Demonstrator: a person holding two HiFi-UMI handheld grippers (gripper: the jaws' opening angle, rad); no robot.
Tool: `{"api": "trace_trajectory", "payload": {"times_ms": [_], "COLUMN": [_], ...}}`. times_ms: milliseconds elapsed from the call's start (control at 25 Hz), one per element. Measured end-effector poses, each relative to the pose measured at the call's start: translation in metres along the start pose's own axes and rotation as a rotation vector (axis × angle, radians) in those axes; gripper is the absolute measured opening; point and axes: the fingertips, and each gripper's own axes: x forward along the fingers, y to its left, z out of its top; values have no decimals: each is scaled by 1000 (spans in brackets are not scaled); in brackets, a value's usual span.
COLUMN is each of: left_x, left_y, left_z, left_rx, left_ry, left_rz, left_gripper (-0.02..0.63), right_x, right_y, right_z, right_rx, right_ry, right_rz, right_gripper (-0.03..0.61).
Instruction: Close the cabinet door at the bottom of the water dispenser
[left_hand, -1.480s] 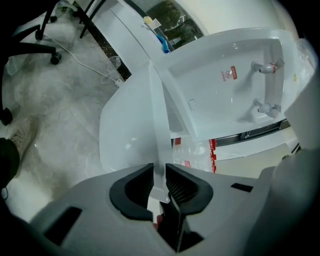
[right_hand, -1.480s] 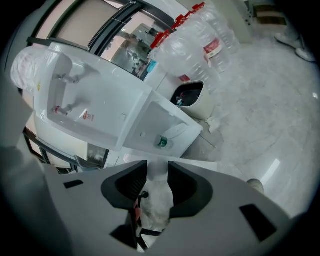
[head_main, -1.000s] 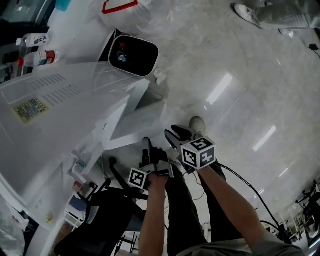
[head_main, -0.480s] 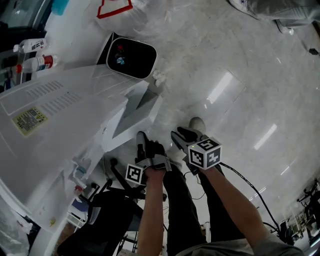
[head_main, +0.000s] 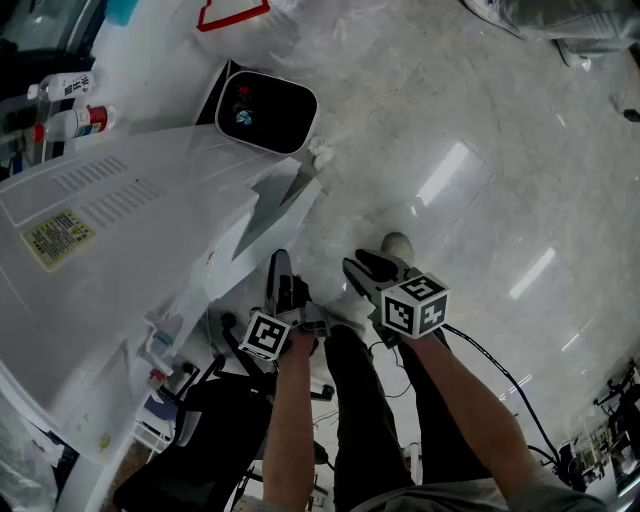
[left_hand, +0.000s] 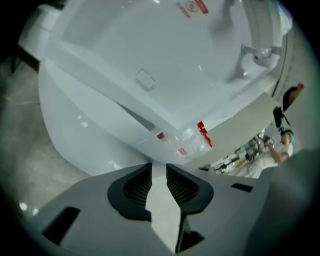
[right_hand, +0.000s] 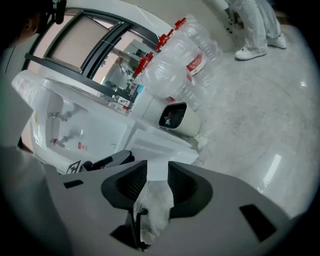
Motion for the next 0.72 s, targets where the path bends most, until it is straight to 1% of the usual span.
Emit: {"api": "trace_trajectory", "payload": {"times_ms": [80,120,160,240,360,440,720], "left_x": [1,2,3,6,10,12,23], "left_y": [6,7,9,11,14,16,15], "left_z": [2,3,4,8,13,17,32], "left_rx": [160,222,269,320,331,324,304], "left_ry": [49,64,73,70,36,13,-30], "left_rz": [51,74,96,137,181,195,209], "left_gripper": [78,78,77,62,22,9,8], "right_x": [-1,-1,-2,-3,-5,-6,-10], "right_y": [-1,-2,-3,-5,-8,-9,-14], "right_z": [-2,-3,-4,-5,-6,-6,-5], "right_rx": [1,2,3,9,19,20,25], "right_ry": [4,5,6,5,5,5,1], "right_rz": [-2,-4,-6,-10,-14,-15,-23], "right_gripper": [135,135,135,135,135,135,135]}}
